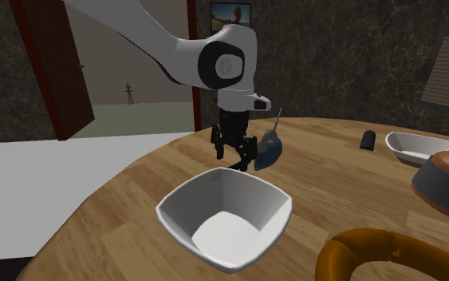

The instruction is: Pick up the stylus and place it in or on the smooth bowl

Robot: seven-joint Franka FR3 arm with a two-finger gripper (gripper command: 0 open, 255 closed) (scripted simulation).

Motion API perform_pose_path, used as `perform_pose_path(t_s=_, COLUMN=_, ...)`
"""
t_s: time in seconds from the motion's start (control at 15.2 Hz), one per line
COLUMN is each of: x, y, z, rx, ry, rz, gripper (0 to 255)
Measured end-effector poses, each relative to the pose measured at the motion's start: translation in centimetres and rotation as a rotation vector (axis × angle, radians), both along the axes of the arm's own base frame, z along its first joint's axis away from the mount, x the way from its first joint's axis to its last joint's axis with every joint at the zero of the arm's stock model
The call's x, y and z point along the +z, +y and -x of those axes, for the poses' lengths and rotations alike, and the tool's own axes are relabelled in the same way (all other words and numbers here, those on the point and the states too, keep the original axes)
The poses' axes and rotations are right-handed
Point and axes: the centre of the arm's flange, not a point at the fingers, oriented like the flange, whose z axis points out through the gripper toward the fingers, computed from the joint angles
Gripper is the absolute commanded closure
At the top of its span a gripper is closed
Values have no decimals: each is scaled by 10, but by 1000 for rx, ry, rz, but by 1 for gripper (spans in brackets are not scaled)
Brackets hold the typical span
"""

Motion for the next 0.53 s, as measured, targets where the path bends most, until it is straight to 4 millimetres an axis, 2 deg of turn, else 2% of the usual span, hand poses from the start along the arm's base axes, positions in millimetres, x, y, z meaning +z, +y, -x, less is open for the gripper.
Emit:
perform_pose_path(t_s=0.2, x=-11, y=0, z=0, rx=0, ry=0, rz=0, gripper=0)
perform_pose_path(t_s=0.53, x=-13, y=0, z=0, rx=0, ry=0, rz=0, gripper=0)
